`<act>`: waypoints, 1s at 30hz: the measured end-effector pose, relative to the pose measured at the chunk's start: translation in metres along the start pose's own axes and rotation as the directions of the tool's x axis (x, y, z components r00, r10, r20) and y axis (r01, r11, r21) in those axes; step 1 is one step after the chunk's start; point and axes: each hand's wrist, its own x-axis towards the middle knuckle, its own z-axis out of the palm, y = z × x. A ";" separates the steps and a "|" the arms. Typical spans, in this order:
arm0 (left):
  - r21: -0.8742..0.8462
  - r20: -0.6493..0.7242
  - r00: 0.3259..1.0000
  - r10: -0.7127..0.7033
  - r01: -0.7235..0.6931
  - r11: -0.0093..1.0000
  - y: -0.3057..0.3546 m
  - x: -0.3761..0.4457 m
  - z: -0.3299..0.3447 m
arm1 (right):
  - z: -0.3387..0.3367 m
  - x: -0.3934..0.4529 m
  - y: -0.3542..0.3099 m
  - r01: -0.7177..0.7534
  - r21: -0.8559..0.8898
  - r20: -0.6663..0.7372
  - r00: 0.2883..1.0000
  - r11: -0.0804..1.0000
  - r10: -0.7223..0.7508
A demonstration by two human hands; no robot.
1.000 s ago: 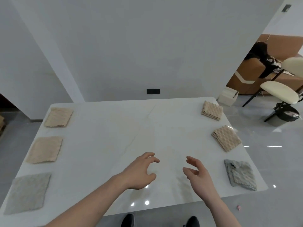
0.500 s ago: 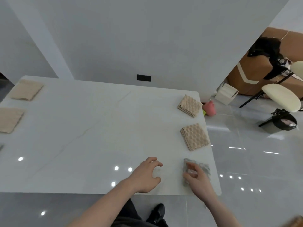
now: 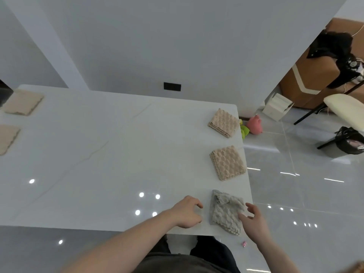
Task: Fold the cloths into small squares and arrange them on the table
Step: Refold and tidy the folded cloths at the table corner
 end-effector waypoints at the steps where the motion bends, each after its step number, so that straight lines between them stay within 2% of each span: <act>1: -0.032 0.001 1.000 -0.007 0.007 0.999 0.006 0.007 0.006 | -0.002 0.006 0.004 -0.015 -0.011 0.010 1.000 1.000 0.016; 6: -0.200 0.016 0.997 -0.079 0.080 0.977 0.035 0.037 0.042 | -0.010 0.042 0.022 -0.079 -0.057 0.119 0.989 0.995 0.086; 11: -0.391 0.025 0.983 -0.181 0.177 0.903 0.051 0.053 0.067 | -0.021 0.073 0.026 -0.108 -0.061 0.276 0.954 0.992 0.120; 18: -0.435 0.033 0.971 -0.237 0.228 0.871 0.060 0.051 0.095 | -0.026 0.108 0.014 0.020 -0.094 0.300 0.954 0.995 0.009; 22: -0.462 -0.079 0.971 -0.224 0.164 0.872 0.064 0.051 0.105 | -0.034 0.120 0.016 0.054 -0.079 0.298 0.954 0.995 -0.028; 24: -0.345 -0.209 0.952 -0.224 0.143 0.928 0.064 0.051 0.109 | -0.039 0.125 0.022 0.052 -0.069 0.300 0.954 0.996 -0.029; 26: -0.143 -0.309 0.936 -0.169 0.130 0.981 0.062 0.052 0.112 | -0.044 0.125 0.023 0.022 -0.071 0.306 0.952 0.997 0.001; 30: 0.117 -0.263 0.964 -0.027 0.060 0.991 0.069 0.058 0.115 | -0.048 0.127 0.025 0.005 -0.125 0.333 0.942 0.992 0.037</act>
